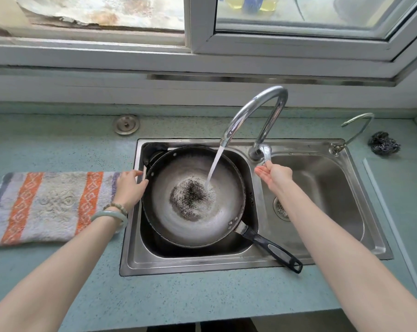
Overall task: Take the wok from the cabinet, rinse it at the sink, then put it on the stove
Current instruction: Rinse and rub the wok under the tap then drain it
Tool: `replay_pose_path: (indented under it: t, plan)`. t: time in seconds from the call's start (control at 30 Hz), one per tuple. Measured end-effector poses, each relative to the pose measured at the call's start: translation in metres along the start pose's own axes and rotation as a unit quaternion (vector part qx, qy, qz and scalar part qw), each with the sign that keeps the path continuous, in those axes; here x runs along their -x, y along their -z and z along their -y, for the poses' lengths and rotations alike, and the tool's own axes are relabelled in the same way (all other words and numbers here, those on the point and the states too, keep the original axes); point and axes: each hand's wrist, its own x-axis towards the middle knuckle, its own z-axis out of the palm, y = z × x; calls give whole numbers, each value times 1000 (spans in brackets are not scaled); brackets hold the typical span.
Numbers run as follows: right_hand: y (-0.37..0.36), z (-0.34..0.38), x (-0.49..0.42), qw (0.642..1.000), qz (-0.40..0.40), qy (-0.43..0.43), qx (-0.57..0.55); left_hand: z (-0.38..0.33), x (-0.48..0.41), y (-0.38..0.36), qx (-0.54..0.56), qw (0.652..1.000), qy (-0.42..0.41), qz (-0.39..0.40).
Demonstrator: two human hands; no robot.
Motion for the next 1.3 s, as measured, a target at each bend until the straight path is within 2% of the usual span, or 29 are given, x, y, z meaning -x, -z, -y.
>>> replay_pose_path:
  t: [0.1, 0.2, 0.27, 0.3, 0.37, 0.43, 0.47, 0.53, 0.6, 0.67, 0.93, 1.3]
  plan:
    - [1, -4, 0, 1000, -14, -18, -10, -3, 0, -2, 2, 1000, -1, 3]
    - [-4, -20, 6, 996, -76, -24, 37, -5, 2, -6, -1, 1000, -6, 1]
    - [-16, -34, 15, 996, -69, -4, 52, -7, 4, -8, 2, 1000, -7, 5]
    - [-24, -40, 19, 996, -55, 28, 58, -7, 5, -9, 2, 1000, -6, 9]
    - [-39, -39, 26, 981, -67, 146, 111, -6, 6, -9, 2, 1000, -13, 12]
    - [-45, -27, 23, 954, -132, 227, 143, -5, 6, -7, 0, 1000, -19, 12]
    - [-43, -21, 15, 947, -160, 234, 154, -4, 6, -6, 4, 1000, -16, 13]
    - [-35, -14, -5, 950, -182, 183, 179, -2, 8, -3, 12, 1000, -11, 12]
    - [-24, -17, -23, 970, -149, 73, 176, 1, 11, -1, 16, 1000, -4, 10]
    - [-18, -22, -31, 986, -101, 21, 133, 6, 11, 1, 18, 1000, -1, 12]
    - [-12, -23, -30, 999, -26, 5, 39, 0, 7, 1, 17, 1000, -1, 18]
    - [-10, -20, -29, 999, -26, -8, 34, -7, 4, -1, 6, 1000, -15, 15]
